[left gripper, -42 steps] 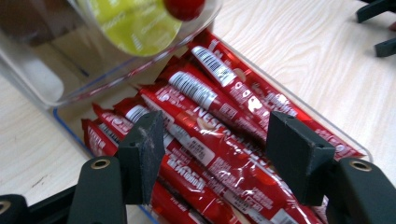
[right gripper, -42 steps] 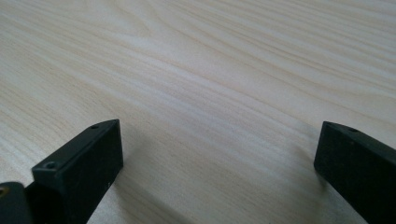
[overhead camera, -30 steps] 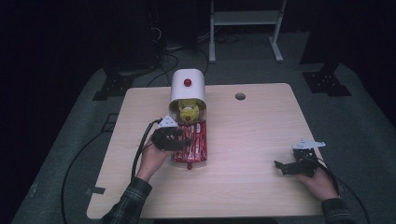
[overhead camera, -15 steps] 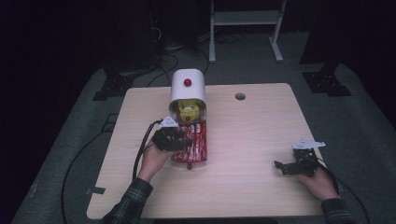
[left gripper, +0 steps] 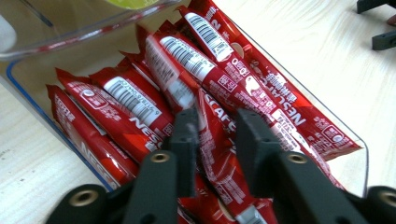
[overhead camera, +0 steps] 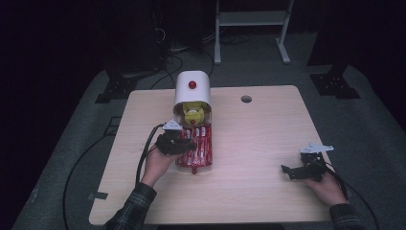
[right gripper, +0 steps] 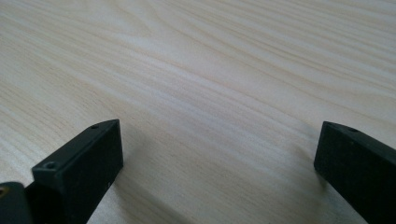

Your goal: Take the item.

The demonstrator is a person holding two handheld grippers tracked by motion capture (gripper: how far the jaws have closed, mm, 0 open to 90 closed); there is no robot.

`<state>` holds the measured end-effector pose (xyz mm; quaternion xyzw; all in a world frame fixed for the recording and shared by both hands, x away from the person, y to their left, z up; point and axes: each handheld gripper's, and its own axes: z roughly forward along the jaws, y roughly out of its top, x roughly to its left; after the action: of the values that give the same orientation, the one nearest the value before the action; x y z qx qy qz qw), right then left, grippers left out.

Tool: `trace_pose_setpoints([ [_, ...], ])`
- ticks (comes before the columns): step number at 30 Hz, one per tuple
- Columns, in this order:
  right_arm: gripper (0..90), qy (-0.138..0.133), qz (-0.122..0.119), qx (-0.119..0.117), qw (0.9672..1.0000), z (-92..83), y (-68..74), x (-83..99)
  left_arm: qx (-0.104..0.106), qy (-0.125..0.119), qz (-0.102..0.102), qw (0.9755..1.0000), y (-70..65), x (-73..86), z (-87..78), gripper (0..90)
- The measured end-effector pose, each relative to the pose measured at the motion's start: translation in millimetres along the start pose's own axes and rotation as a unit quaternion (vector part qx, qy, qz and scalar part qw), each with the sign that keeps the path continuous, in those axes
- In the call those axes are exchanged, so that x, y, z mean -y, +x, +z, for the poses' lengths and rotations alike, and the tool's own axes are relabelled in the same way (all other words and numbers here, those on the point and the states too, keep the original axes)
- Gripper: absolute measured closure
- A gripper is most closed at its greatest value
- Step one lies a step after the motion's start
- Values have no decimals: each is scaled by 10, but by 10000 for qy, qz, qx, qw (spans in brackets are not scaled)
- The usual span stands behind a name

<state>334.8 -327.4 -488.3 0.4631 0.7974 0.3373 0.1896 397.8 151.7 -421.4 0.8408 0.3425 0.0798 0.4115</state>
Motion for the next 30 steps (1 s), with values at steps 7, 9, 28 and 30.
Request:
trace_pose_setpoints([
  [7,4,0,1,0,10000,0,0,0,-6,-71,-5,10000,12,-4,-36,837],
  [9,4,0,1,0,10000,0,0,0,-4,-74,8,10000,6,-6,-40,853],
  [28,5,0,1,0,10000,0,0,0,166,-117,6,9998,-5,-21,-148,884],
  [30,5,0,0,0,10000,0,0,0,185,-123,8,9998,-14,-23,-164,884],
])
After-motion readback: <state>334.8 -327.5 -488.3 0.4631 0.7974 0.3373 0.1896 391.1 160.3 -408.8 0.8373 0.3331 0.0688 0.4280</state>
